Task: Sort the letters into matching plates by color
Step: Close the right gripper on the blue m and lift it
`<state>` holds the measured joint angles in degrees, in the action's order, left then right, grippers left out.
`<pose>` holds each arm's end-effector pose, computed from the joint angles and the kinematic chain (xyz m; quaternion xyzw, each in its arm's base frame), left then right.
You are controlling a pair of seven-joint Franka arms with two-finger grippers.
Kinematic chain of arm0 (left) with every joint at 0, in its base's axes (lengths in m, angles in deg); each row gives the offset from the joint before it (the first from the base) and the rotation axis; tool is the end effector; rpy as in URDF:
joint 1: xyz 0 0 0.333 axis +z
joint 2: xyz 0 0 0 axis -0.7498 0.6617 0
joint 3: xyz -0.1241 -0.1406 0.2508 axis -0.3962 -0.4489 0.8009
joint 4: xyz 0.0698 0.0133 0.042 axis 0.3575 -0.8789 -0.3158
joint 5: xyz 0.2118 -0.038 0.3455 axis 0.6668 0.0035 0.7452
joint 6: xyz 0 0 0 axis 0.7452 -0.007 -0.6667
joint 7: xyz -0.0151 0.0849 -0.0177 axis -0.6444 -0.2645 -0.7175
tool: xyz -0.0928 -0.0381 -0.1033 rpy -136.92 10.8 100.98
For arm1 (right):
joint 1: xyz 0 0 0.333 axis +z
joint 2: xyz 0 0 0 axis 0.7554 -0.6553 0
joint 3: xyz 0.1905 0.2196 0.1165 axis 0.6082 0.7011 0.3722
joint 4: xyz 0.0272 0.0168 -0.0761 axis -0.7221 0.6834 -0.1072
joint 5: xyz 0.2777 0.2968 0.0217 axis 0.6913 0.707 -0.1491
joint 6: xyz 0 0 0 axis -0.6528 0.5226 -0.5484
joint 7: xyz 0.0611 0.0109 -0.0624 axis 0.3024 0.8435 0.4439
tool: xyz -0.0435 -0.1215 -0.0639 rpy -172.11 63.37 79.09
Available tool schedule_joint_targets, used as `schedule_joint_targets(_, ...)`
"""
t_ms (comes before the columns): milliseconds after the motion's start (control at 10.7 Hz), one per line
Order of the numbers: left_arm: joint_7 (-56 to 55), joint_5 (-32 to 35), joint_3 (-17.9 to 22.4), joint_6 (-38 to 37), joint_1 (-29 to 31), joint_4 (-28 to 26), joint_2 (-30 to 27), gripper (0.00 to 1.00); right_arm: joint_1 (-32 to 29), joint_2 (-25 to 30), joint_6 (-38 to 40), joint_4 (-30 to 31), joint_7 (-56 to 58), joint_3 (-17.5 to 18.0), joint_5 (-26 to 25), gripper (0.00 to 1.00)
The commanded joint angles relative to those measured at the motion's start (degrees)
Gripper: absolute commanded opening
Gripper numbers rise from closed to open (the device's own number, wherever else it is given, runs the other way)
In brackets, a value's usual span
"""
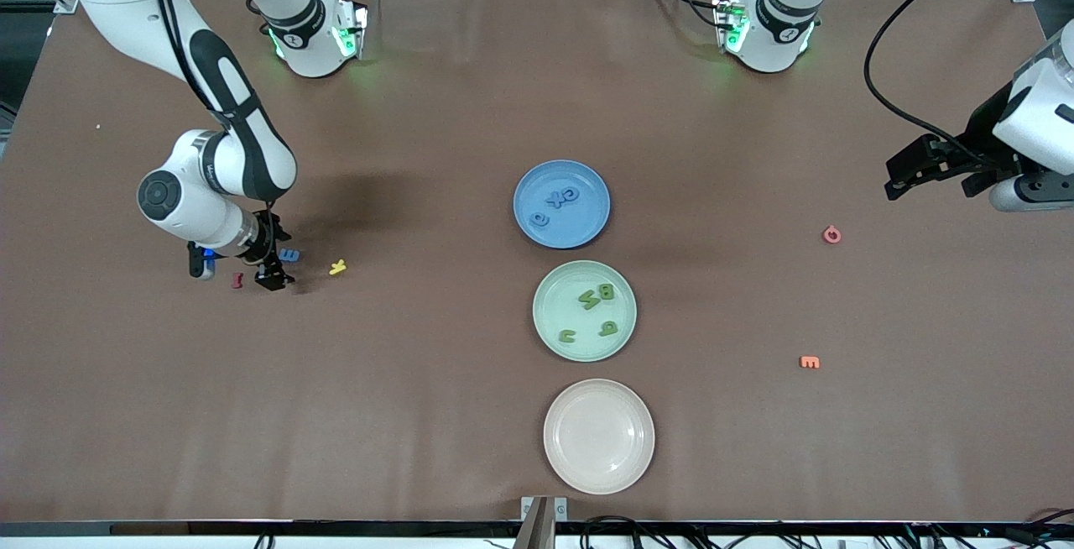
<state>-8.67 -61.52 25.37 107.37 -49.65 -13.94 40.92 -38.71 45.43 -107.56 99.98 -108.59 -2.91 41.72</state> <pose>0.5931 -0.0771 0.5926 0.9993 0.0208 0.0292 0.0122 0.5303 -0.0001 0.1250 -0.7766 0.6290 0.0350 0.0095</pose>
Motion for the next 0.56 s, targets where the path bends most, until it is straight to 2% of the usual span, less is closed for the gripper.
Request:
schedule_joint_targets(0, 1.18, -3.7, 1.18, 0.41, 0.72, -2.67, -2.47, 1.0, -1.21, 1.8, -0.84, 2.39, 2.41, 1.02, -0.02, 0.94)
schedule_joint_targets(186, 1.27, -3.63, 0.92, 0.84, 0.82, -2.5, -1.68, 1.0, -1.21, 1.71, -1.11, 2.65, 4.33, 1.02, -0.02, 0.8)
schedule_joint_targets(280, 1.27, -3.63, 0.92, 0.84, 0.99, -2.5, -1.68, 1.0, -1.3, 1.71, -1.37, 3.09, 5.65, 1.02, -0.02, 0.7)
schedule_joint_targets(466, 1.27, -3.72, 0.92, 0.93, 1.08, -2.33, -1.68, 1.0, -1.3, 1.45, -1.46, 3.18, 7.85, 1.02, -0.02, 0.58)
